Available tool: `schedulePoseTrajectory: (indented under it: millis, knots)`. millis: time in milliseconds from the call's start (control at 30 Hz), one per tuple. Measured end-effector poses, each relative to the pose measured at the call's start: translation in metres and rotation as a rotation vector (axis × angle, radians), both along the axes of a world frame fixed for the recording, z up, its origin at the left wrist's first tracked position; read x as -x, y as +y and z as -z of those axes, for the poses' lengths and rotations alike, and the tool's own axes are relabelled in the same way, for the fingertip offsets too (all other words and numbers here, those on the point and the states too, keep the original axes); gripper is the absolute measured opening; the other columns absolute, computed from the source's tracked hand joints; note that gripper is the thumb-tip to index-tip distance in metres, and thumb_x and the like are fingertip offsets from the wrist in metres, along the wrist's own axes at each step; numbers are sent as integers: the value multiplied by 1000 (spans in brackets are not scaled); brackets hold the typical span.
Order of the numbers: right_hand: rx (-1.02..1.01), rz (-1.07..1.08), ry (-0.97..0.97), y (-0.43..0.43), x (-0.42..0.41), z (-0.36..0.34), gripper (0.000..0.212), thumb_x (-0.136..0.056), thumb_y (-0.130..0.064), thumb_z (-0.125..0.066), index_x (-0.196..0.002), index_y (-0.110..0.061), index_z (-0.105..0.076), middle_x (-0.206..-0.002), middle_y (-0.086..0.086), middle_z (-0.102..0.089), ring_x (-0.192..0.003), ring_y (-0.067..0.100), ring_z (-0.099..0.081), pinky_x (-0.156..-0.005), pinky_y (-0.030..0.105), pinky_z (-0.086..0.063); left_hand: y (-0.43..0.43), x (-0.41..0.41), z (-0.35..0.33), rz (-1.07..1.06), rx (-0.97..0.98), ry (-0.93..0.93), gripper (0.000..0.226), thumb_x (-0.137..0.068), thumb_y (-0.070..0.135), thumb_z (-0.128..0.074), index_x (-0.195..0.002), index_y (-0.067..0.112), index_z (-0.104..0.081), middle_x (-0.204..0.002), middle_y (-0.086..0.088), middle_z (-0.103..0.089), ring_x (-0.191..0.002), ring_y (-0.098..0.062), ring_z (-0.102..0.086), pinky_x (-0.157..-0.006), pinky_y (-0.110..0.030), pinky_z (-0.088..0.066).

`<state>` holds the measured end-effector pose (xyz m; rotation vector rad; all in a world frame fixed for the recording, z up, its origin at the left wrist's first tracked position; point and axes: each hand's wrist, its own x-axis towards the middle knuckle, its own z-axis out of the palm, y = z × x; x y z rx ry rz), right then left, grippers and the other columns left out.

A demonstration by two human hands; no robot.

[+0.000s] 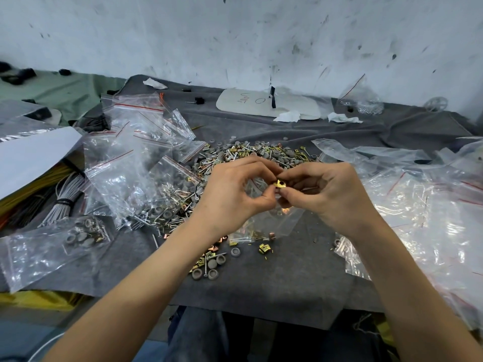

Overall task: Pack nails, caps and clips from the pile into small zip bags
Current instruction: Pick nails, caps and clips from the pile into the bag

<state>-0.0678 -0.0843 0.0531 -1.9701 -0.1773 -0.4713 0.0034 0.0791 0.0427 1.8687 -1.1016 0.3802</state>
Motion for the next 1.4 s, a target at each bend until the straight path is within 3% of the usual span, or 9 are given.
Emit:
schedulePoseTrajectory:
  millis: [200,333,433,533,700,800,1000,1133,1400]
  knots:
    - [159,-21,-20,3,-1,-2,34,-71,-5,-80,-97,-23,-67,-78,-7,-68,-66,4,-67,-66,18,-56,0,-8,0,-17,-37,65,4,-74,4,-69,-76,5,-72,-94,4,-69,-72,15,-55,-72,-1,-35]
    - [306,-38,-104,5,-2,-5,29,-75,-14,-77,-100,-23,-65,-83,-19,-60,-68,5,-64,-64,16,-53,3,-13,-5,30,-96,102,9,-75,-4,-69,-77,4,-72,-96,-1,-70,-65,21,-49,-64,1,-30]
    - [367,-78,-25,7,-5,-6,27,-77,-16,-76,-93,-26,-58,-75,-20,-59,-61,1,-61,-58,12,-48,5,-11,-10,87,-151,140,9,-74,14,-62,-76,8,-69,-95,5,-65,-72,13,-53,-68,-4,-33]
    - [279,-124,70,8,-8,-7,28,-79,-14,-75,-85,-26,-51,-68,-17,-60,-46,8,-60,-46,15,-46,5,-8,-12,147,-167,168,40,-69,35,-45,-80,3,-66,-90,11,-59,-82,-5,-55,-78,-20,-42]
    - [249,-95,54,12,-10,-8,31,-75,-18,-78,-79,-24,-48,-59,-6,-56,-39,12,-55,-40,19,-42,7,-9,-5,206,-90,318,28,-83,13,-48,-95,-6,-66,-98,-9,-63,-96,-27,-59,-89,-45,-46]
    - [353,-30,-5,15,-13,-8,33,-74,-21,-80,-79,-23,-47,-54,-6,-47,-44,7,-46,-45,17,-39,7,-11,-2,259,-55,433,24,-87,12,-47,-101,4,-64,-102,-12,-67,-101,-27,-62,-94,-42,-48]
    - [459,54,-80,17,-17,-4,34,-72,-21,-82,-81,-19,-49,-60,-13,-45,-53,4,-45,-54,12,-36,6,-20,3,288,-20,480,33,-91,18,-48,-106,-8,-62,-103,-27,-65,-100,-42,-61,-93,-56,-46]
    - [466,74,-102,18,-19,-2,39,-70,-18,-83,-78,-21,-46,-71,-16,-45,-62,0,-43,-59,9,-35,7,-25,3,344,-30,510,14,-93,17,-52,-87,7,-60,-88,-12,-60,-86,-22,-55,-82,-40,-46]
    - [293,-44,12,19,-16,-7,47,-70,-13,-83,-79,-30,-40,-71,-12,-49,-61,5,-42,-56,22,-42,6,-30,-1,442,-142,560,22,-93,12,-49,-76,21,-58,-76,17,-59,-77,-1,-56,-74,-15,-42]
